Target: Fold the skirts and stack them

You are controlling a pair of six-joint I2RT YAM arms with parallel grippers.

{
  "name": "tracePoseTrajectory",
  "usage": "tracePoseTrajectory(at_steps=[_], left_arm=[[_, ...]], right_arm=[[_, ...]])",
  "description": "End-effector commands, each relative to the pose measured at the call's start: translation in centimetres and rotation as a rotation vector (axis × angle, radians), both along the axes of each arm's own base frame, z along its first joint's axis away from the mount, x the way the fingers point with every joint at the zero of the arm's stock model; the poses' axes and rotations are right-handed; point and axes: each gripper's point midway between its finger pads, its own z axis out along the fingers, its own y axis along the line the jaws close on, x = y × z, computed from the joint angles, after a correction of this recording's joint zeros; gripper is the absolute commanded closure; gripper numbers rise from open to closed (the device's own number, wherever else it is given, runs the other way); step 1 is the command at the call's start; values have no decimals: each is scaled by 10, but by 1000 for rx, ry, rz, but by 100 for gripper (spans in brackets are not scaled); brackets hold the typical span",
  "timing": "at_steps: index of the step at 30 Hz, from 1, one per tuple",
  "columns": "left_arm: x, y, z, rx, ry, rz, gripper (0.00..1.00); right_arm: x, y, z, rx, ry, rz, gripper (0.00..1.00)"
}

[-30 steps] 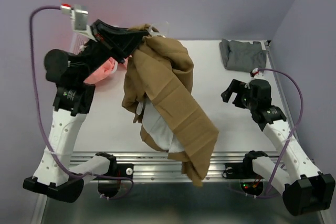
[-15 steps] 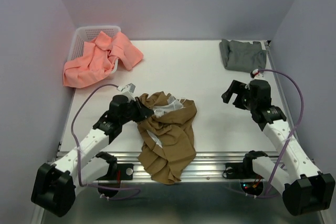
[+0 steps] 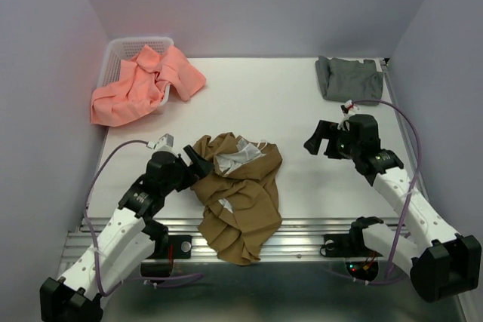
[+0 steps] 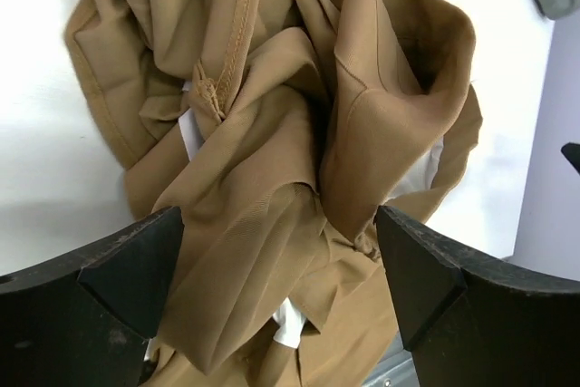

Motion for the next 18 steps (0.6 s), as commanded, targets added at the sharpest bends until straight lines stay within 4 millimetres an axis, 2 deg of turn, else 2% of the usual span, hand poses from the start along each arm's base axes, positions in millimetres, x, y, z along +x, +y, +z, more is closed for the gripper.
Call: tracePoseTrajectory(at_steps=[1,2,3,5,7,8,9,10,14,18], left_arm=[[13,6,34,33,-17,58,1],[15,6,38,49,-14,54,1],[23,9,53,76,-52,77,1],[31,10,52,142,-46,75,1],[36,-2,61,158,-61,24,1],[36,-10,54,190,-41,-37,1],[38,-17,59,196,-50,-73,1],[39,-21,51,227,-30,-103,1],[41,-21,47,283,-10,-113,1],[32,-23,40,290,-6,-152,1]], right_arm=[[11,13,12,8,-62,42,0],[11,15,10,6,-55,47,0],[12,15,7,5,-45,41,0],[15,12,5,-10,-45,25,0],[15,13,3,-24,-40,29,0],[15,13,3,-25,-39,26,0],[15,13,2,-24,-35,27,0],[14,13,1,-20,-35,29,0],[13,10,-7,-35,-17,18,0],[15,11,-8,-34,-8,16,0]])
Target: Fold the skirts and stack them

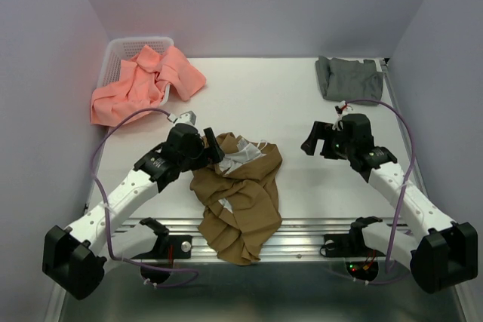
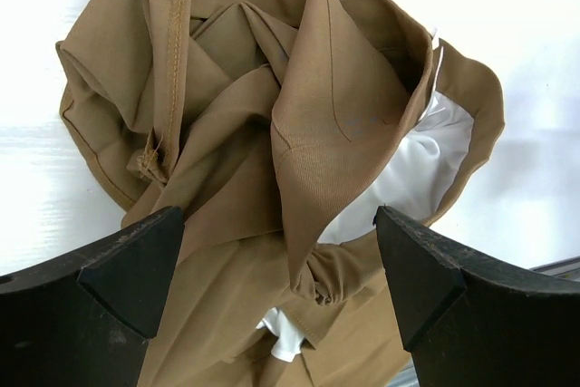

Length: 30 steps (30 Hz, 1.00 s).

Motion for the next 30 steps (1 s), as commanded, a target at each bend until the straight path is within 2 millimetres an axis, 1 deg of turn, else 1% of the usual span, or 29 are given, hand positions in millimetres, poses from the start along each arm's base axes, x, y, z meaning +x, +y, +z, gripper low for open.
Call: tracePoseTrajectory(at_steps=[1,3,4,6,7,8,9,11,12,13,14,15,16,17,18,19,20,21,23,24,26,27,29,30], left_arm=[[-1,5,5,39,-41,-28,1],[-1,7,-3,57,-18,-17,1],[2,5,-8,64,-8,-13,9],[8,-1,-8,58,-17,-25,15],[11,-4,-8,56,-19,-32,23],[14,-8,-13,69,-10,-47,25],[16,-11,-11,77,-14,-57,25],[19,-11,-17,113,-2,-72,35],[20,-10,-18,126,3,-67,44],[21,-8,-17,136,6,-55,69],[20,-4,-18,149,16,-28,83],[20,-3,-14,149,12,-14,95],[19,-1,-10,146,8,-2,100],[15,1,-1,135,-7,12,100],[12,2,5,125,-17,16,100],[6,5,17,108,-39,17,100],[2,6,23,95,-52,15,100],[-4,2,27,76,-55,-18,100],[-18,6,30,73,-61,-63,100],[-24,6,26,69,-45,-81,100],[-37,12,20,82,-17,-100,100],[-41,8,25,72,-31,-127,100],[-48,-3,30,31,-43,-194,100],[-49,-3,31,30,-52,-201,100]], right_arm=[[11,4,9,1,-51,6,0],[11,6,7,6,-42,15,0],[10,10,7,9,-44,28,0],[9,13,3,9,-33,39,0],[9,13,0,6,-22,39,0],[8,15,-1,1,-19,43,0],[9,15,0,-1,-18,41,0],[10,12,-1,-12,-16,31,0],[10,12,-1,-13,-19,29,0],[10,12,-1,-13,-17,28,0],[10,12,-1,-10,-19,30,0],[9,15,-1,-9,-19,40,0],[9,16,-1,-8,-20,44,0],[8,21,-4,-7,-11,67,0],[8,22,-4,-7,-14,74,0],[7,33,-1,-3,-27,108,0],[8,37,0,-3,-34,112,0],[9,41,0,-3,-38,121,0],[12,50,6,-6,-60,137,0],[16,61,14,-4,-75,160,0],[23,69,24,-13,-102,165,0],[30,80,34,-9,-137,187,0],[39,87,39,-23,-166,200,0],[44,88,41,-33,-173,205,0]])
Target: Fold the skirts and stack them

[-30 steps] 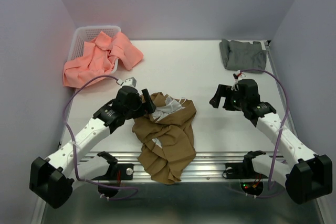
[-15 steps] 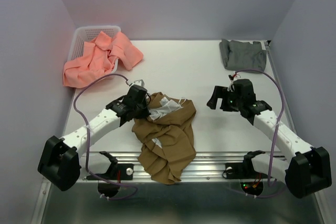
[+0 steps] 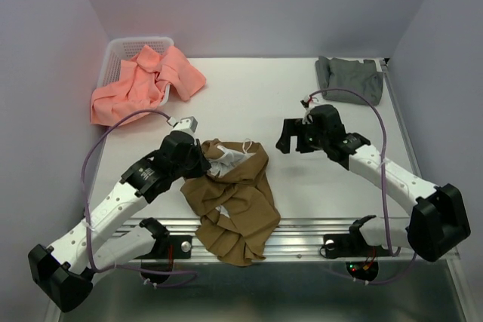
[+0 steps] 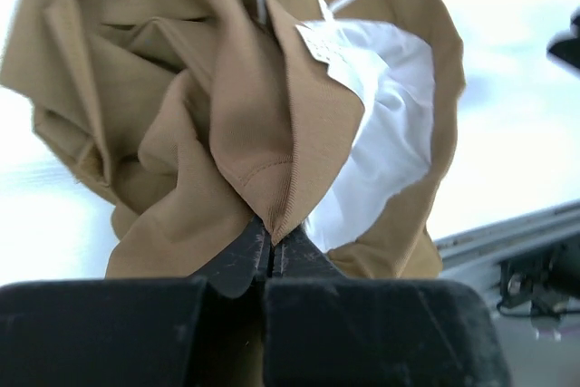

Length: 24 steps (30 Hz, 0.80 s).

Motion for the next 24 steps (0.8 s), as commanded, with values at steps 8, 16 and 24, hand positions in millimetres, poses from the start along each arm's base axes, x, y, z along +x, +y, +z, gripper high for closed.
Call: tracePoseTrajectory(at_steps=[8,16,24], left_arm=[[-23,-13,-2,3,39,-155,100],[-22,-10,-7,38,62,-138,100],[-19,7,-7,83,54,-48,96]], right_arm=[[58,83,39,-89,-190,221,0],[80,93,-22,-245,-48,176,0],[67,58,-58,-430,43,26,16]])
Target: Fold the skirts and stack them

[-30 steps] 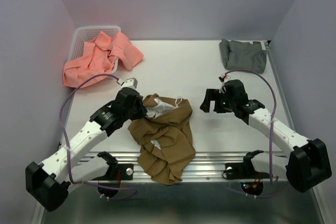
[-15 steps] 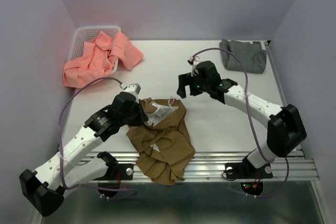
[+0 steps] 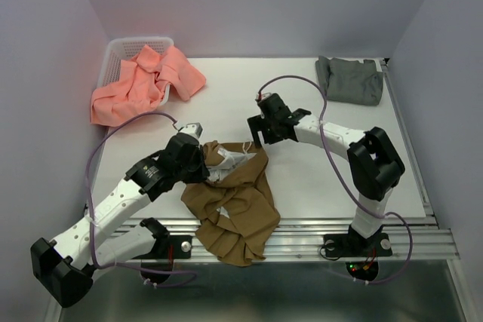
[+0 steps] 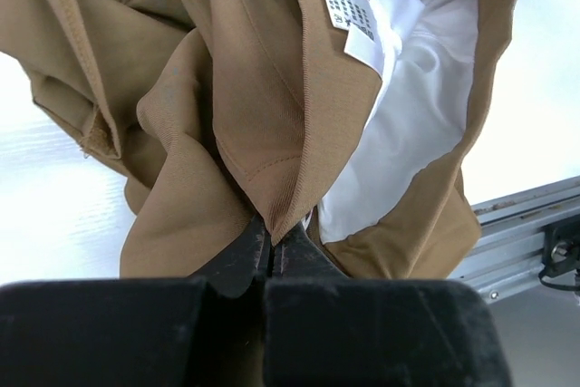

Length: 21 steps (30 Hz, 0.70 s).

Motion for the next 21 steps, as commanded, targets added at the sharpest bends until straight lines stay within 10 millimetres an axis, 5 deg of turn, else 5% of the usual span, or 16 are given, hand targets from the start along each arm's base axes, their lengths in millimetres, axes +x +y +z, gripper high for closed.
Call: tracePoseTrajectory(at_steps=[1,5,9,12,13,21], left_arm=[[1,8,13,9,-32,39,94],[3,11,13,22,-36,52,87],[3,16,13,39,-37,72,76],[6,18,14,53,-42,88,61],[7,20,14,64,-44,98,49],[16,17,15,85,-55,92,42]], right_arm=[[-7,-16,4,-67,-13,-82,32],[-17,-23,-2,-71,6,-92,73],[-23,-27,1,-66,7,-97,88],[-23,-27,14,-33,-24,-97,93],[-23,-26,19,-20,-35,-96,94],[-31,-20,58,68,-106,-47,95]])
